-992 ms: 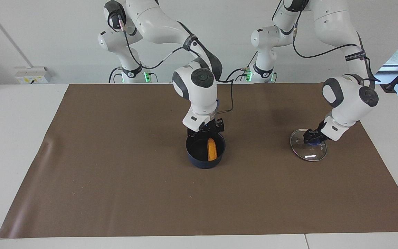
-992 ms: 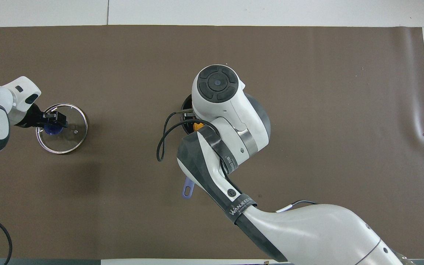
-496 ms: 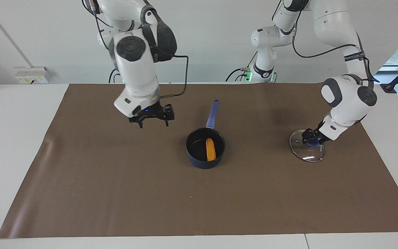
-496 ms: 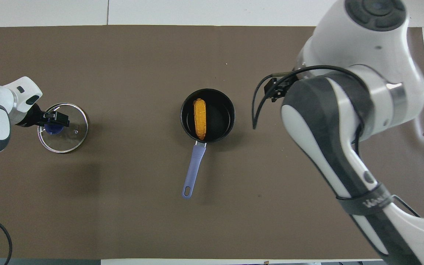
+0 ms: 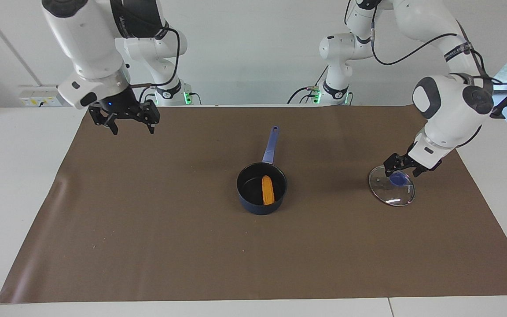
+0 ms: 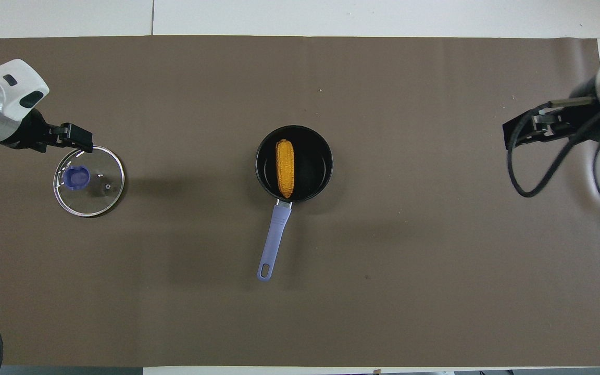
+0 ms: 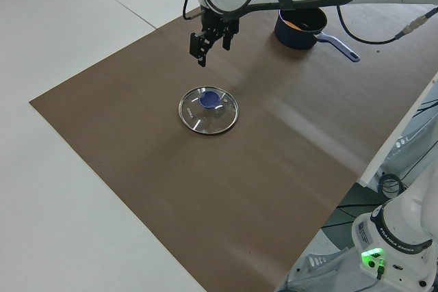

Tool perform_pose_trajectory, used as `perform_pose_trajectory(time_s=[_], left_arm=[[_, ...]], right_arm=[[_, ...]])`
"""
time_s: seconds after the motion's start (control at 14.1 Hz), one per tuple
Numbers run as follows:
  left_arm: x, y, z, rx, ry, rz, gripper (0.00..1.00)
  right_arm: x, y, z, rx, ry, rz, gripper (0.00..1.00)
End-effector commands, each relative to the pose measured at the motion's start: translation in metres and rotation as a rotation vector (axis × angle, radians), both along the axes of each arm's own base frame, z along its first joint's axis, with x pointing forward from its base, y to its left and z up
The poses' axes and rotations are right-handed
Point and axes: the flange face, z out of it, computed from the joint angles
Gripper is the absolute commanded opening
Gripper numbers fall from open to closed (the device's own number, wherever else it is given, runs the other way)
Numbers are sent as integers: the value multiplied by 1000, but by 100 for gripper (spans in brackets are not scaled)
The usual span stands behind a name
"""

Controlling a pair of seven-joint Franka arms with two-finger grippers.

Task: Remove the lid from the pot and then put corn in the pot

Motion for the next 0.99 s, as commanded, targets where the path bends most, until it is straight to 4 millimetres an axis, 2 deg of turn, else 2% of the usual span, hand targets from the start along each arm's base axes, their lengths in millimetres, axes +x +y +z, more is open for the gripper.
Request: perform_pose_trajectory(time_s=[0.0,0.07,0.21,0.28,0.35,0.43,0.57,0.85,0.92], left_arm=[[-20,-8,68,35,36,10,100],[-36,-8,87,35,35,10,100],[-70,-4,108,36,50,12,100],[-88,-4,110,37,57,13,100],[-101,-3,103,39,73,14,100],[-105,-4,97,40,73,14,100],[-96,-3,99,25,25,22,100],[-84,-18,124,9,-8,17,100],[-83,-16,123,10,-15,20,100]], right_arm=[[-19,-38,-9,5,20,27,100],[-35,-42,-26,7,2,23,100],[-45,-53,-27,10,5,8,100],[-47,-53,-26,6,5,8,100],[-44,-57,-28,-3,6,4,100],[-39,-60,-33,-13,20,1,100],[-35,-61,-29,7,15,-6,100],[-33,-70,-32,28,22,-28,100],[-32,-70,-34,31,31,-30,100]])
